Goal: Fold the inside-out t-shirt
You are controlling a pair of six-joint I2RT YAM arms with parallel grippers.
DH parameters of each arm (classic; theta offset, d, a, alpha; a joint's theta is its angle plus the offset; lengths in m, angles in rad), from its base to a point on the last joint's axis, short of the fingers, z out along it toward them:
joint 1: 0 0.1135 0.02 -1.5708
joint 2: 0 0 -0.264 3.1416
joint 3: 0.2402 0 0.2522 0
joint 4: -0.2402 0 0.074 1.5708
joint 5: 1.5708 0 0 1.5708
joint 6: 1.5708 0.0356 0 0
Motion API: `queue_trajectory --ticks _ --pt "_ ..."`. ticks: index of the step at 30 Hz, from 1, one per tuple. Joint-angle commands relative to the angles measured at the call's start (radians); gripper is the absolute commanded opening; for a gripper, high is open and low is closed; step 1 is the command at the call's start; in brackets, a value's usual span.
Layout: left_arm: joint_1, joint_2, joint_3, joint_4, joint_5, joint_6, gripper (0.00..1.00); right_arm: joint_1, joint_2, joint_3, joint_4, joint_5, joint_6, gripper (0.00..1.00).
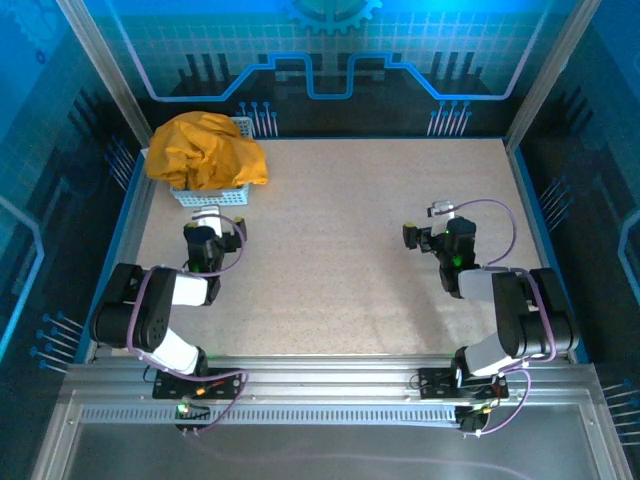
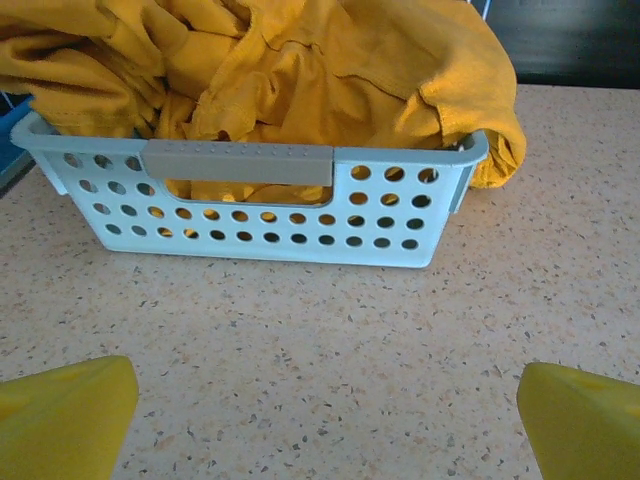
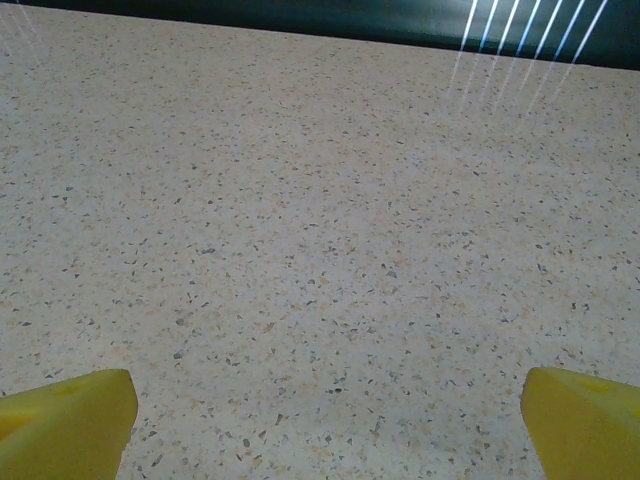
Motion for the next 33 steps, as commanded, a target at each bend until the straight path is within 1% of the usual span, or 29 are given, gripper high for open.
queue_trajectory --ticks 1,2,4,6,7,9,12,14,15,17,18,19,20,21,22,23,24,26,28,31,33 --pt "-0.021 -0.069 -0.056 0.081 -0.037 0.010 0.99 0.005 -0.046 -0.025 0.028 -0.016 -0.030 1.00" --pt "-0.037 -0.102 -0.067 0.066 -0.069 0.020 0.99 0.015 -0.081 -0.031 0.008 -0.002 -0.039 1.00" --pt "-0.068 -0.191 -0.066 -0.002 -0.108 0.041 0.99 0.034 -0.166 -0.022 -0.090 0.035 -0.045 1.00" --pt "-0.100 -0.287 -0.046 -0.121 -0.160 0.037 0.99 0.045 -0.247 -0.009 -0.186 0.039 -0.037 1.00" --pt "-0.113 -0.339 -0.026 -0.193 -0.188 0.012 0.99 0.051 -0.291 -0.006 -0.221 0.033 -0.028 1.00" --pt "-0.119 -0.432 0.029 -0.393 -0.241 -0.094 0.99 0.060 -0.365 0.007 -0.293 0.015 0.000 1.00" --pt "-0.119 -0.531 0.161 -0.715 -0.297 -0.300 0.99 0.068 -0.457 0.056 -0.410 -0.023 0.063 1.00" --pt "-0.119 -0.567 0.253 -0.900 -0.302 -0.411 0.99 0.068 -0.516 0.104 -0.519 -0.006 0.134 1.00" --pt "-0.119 -0.580 0.311 -0.997 -0.307 -0.473 0.99 0.065 -0.543 0.129 -0.568 0.032 0.207 1.00" --pt "-0.116 -0.596 0.398 -1.155 -0.305 -0.554 0.99 0.044 -0.585 0.198 -0.728 0.112 0.396 1.00" --pt "-0.111 -0.603 0.434 -1.209 -0.282 -0.569 0.99 0.020 -0.600 0.240 -0.845 0.109 0.503 1.00" --pt "-0.101 -0.606 0.452 -1.221 -0.235 -0.564 0.99 -0.034 -0.608 0.258 -0.874 -0.004 0.538 1.00" --pt "-0.079 -0.604 0.459 -1.199 -0.150 -0.532 0.99 -0.096 -0.612 0.256 -0.846 -0.175 0.540 1.00" --pt "-0.055 -0.591 0.464 -1.168 -0.047 -0.504 0.99 -0.171 -0.611 0.236 -0.786 -0.330 0.590 1.00" --pt "-0.040 -0.568 0.481 -1.164 0.018 -0.500 0.99 -0.233 -0.604 0.199 -0.701 -0.431 0.666 1.00" --pt "-0.037 -0.538 0.508 -1.182 0.026 -0.507 0.99 -0.272 -0.587 0.170 -0.609 -0.517 0.709 1.00" --pt "-0.038 -0.492 0.547 -1.218 0.023 -0.510 0.99 -0.297 -0.558 0.171 -0.591 -0.561 0.731 1.00" --pt "-0.038 -0.392 0.644 -1.287 0.022 -0.509 0.99 -0.281 -0.495 0.246 -0.733 -0.527 0.668 1.00" --pt "-0.038 -0.264 0.749 -1.358 -0.004 -0.513 0.99 -0.224 -0.451 0.308 -0.834 -0.444 0.573 1.00" --pt "-0.034 -0.069 0.911 -1.461 -0.078 -0.522 0.99 -0.128 -0.434 0.344 -0.909 -0.298 0.504 1.00" --pt "-0.017 0.056 1.019 -1.511 -0.089 -0.525 0.99 -0.078 -0.428 0.355 -0.922 -0.246 0.480 1.00"
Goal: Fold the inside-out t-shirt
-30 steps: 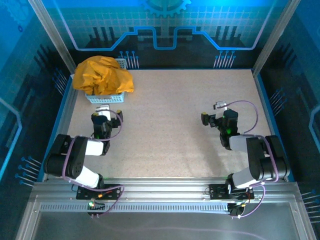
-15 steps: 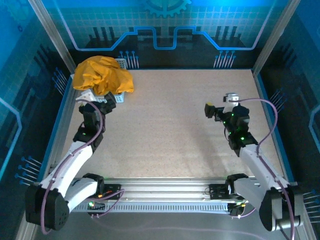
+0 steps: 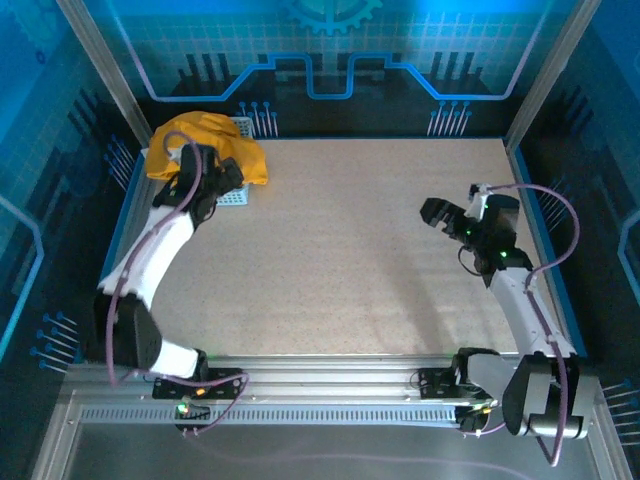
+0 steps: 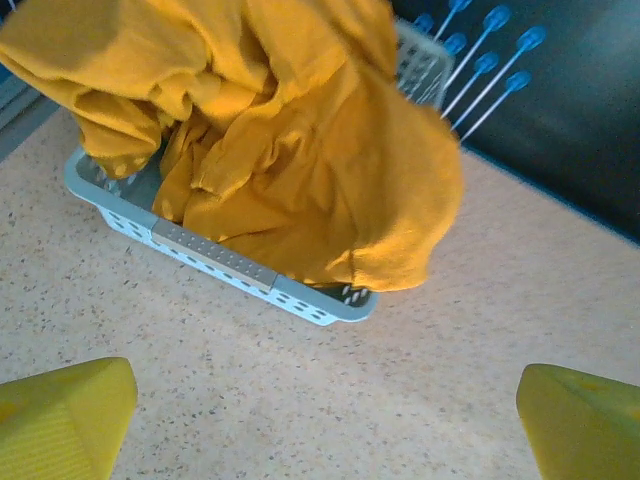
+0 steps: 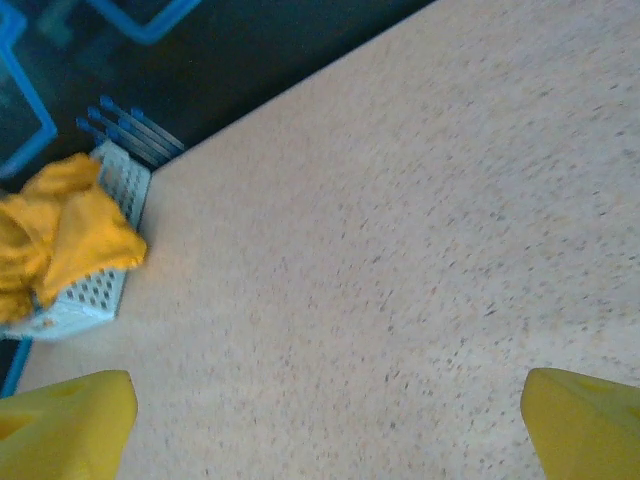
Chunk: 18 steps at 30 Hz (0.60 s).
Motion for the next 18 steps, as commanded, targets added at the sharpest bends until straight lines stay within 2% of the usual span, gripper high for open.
queue_trajectory --ticks 1,6,10,15,18 --pt "0.034 0.178 0.173 -0.179 -0.027 -0.031 0.99 0.077 -0.001 0.059 -0.084 0.098 -0.071 1.00" --pt "0.087 0.465 0.485 -0.319 -0.005 -0.031 0.99 0.197 0.015 0.084 -0.118 0.194 -0.110 1.00" --pt "0.116 0.637 0.680 -0.359 0.015 -0.008 0.99 0.284 0.023 0.082 -0.111 0.245 -0.131 1.00" --pt "0.136 0.814 0.876 -0.390 0.061 -0.011 0.99 0.352 0.041 0.076 -0.099 0.274 -0.135 1.00" --pt "0.154 0.884 0.916 -0.350 0.114 -0.041 0.99 0.375 0.040 0.061 -0.081 0.259 -0.118 1.00"
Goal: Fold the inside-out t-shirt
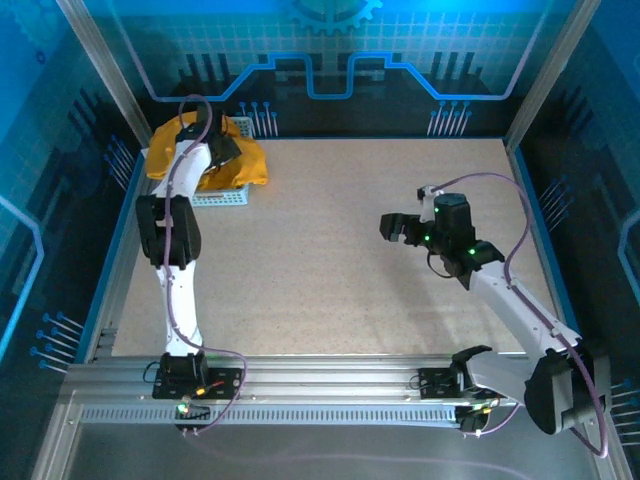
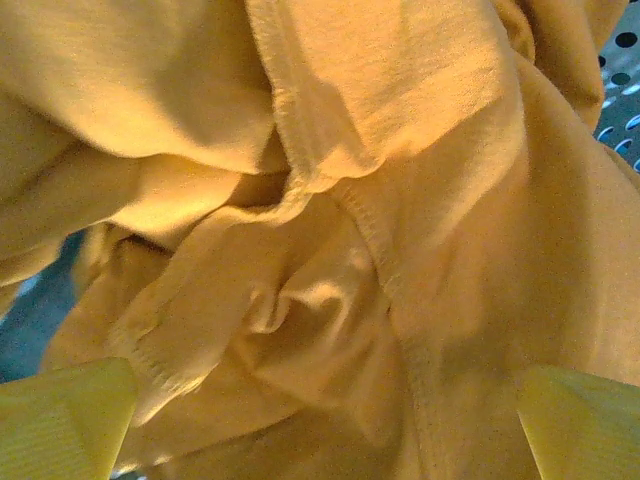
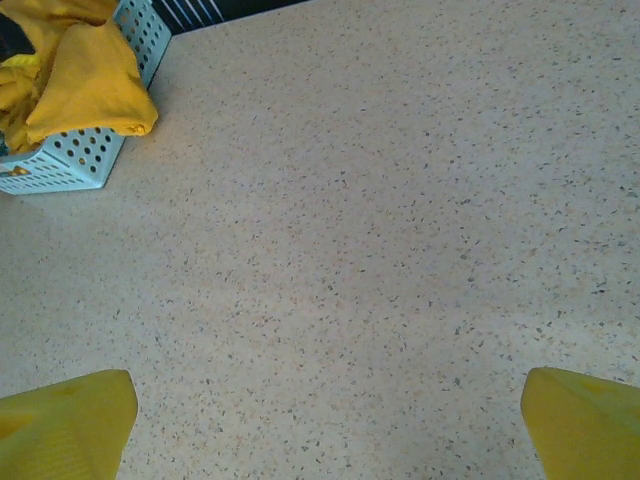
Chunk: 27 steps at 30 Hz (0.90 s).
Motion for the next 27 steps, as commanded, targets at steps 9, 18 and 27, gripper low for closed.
queue_trajectory --ticks 9,18,27 --pt "0.059 0.233 0.203 -0.036 0.100 -0.024 0.82 0.099 -0.013 0.024 -0.017 0.045 -0.012 1.00" --pt "0.177 0.271 0.196 -0.012 0.160 -0.082 0.45 0.126 -0.017 0.030 -0.030 0.038 0.001 1.00" --pt "0.195 0.185 0.114 0.026 0.217 -0.103 0.13 0.133 -0.036 0.011 -0.033 0.034 0.012 1.00"
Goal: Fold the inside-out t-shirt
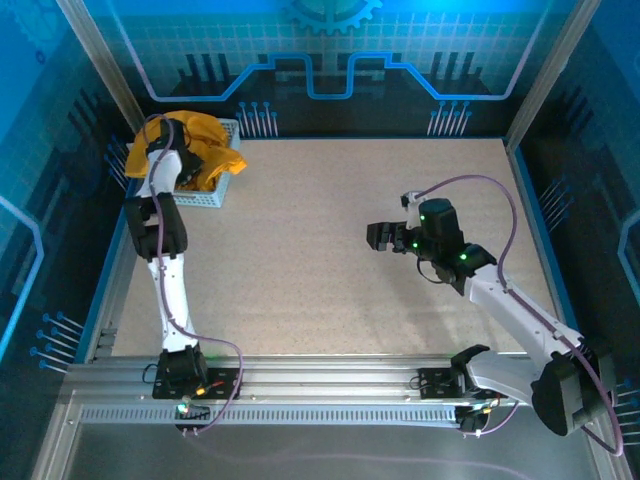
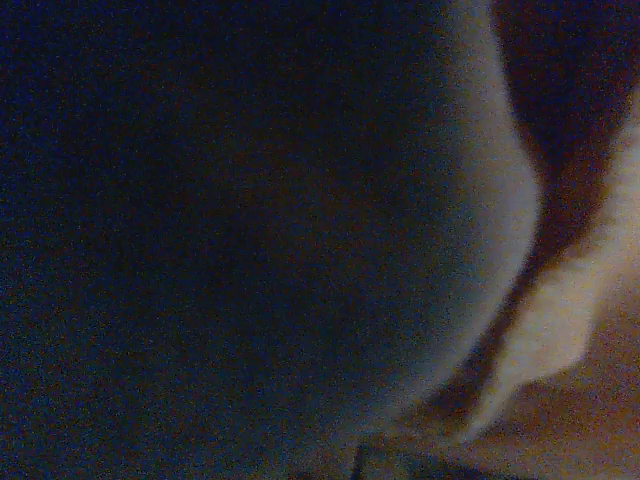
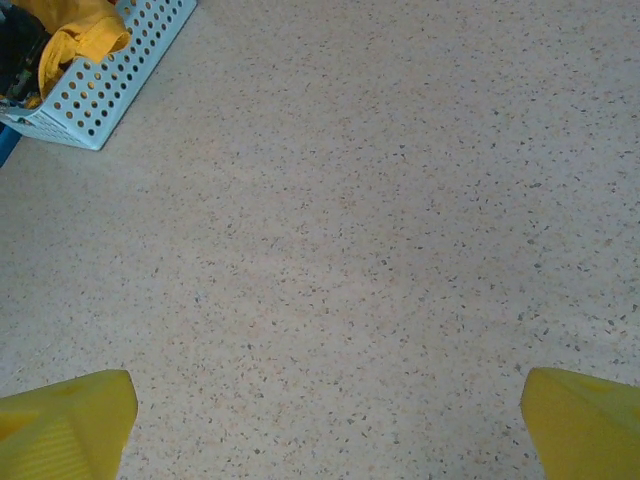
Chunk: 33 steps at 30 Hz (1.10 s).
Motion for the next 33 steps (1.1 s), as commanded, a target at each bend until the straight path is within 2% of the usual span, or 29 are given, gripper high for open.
queue_trajectory --ticks 1,9,19,24,28,33 --pt "-0.016 -0.076 -0.074 0.017 0.042 -0.023 0.10 0.015 -0.026 0.011 -0.016 0.004 0.011 1.00" --pt "-0.070 -0.280 -0.217 0.082 0.046 -0.013 0.00 0.018 -0.058 -0.007 -0.019 -0.005 0.017 1.00" --pt "-0.110 -0.561 -0.235 0.112 0.007 0.022 0.00 0.020 -0.105 -0.042 -0.027 -0.009 0.016 1.00" --pt "-0.131 -0.707 -0.167 0.141 0.021 0.038 0.00 0.020 -0.125 -0.051 -0.037 -0.011 0.009 1.00" --pt "-0.170 -0.782 -0.027 0.117 0.062 0.063 0.00 0.019 -0.138 -0.057 -0.045 -0.005 0.005 1.00" --pt "-0.296 -0.876 0.095 0.105 0.078 0.144 0.00 0.015 -0.158 -0.055 -0.056 0.008 0.004 1.00"
